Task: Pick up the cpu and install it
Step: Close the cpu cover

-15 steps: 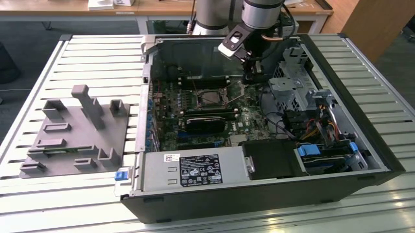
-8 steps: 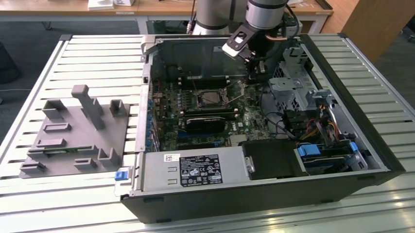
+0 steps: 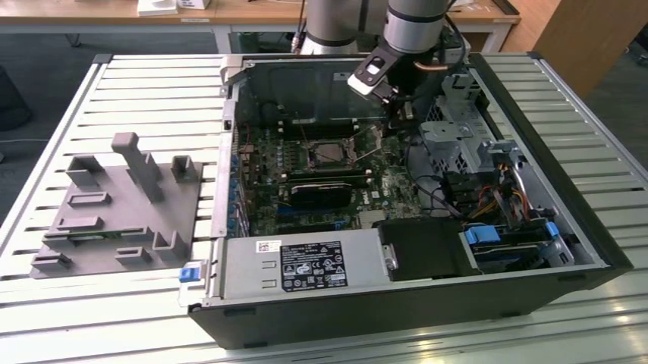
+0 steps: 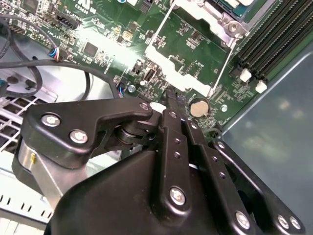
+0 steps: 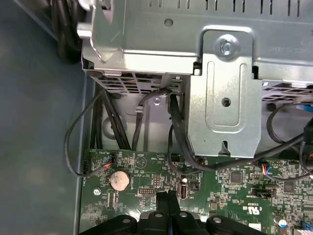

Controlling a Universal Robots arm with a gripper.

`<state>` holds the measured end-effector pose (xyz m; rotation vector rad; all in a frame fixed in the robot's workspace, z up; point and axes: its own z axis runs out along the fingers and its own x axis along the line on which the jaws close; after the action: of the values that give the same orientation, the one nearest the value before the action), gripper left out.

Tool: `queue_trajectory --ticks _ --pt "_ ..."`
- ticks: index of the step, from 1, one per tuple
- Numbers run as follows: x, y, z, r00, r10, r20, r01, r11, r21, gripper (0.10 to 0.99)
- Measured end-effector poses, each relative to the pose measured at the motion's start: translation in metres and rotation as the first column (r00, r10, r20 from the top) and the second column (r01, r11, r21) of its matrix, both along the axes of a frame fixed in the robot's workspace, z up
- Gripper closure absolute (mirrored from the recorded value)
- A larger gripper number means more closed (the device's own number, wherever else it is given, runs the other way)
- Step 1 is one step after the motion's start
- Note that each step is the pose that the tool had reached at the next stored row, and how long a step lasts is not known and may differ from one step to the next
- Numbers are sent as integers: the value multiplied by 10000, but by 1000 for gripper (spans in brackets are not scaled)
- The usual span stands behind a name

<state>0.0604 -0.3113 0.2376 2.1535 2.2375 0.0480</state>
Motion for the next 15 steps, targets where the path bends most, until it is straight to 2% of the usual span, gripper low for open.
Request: queue_trajectory --ticks 3,6,12,15 --pt "-14 0 -4 10000 1 -6 -1 10000 -3 980" --pt "-70 0 1 10000 1 -6 -1 10000 -2 980" --pt "-177 0 73 10000 0 -6 0 10000 -2 980" --pt "-252 0 77 10000 0 -5 0 10000 1 980"
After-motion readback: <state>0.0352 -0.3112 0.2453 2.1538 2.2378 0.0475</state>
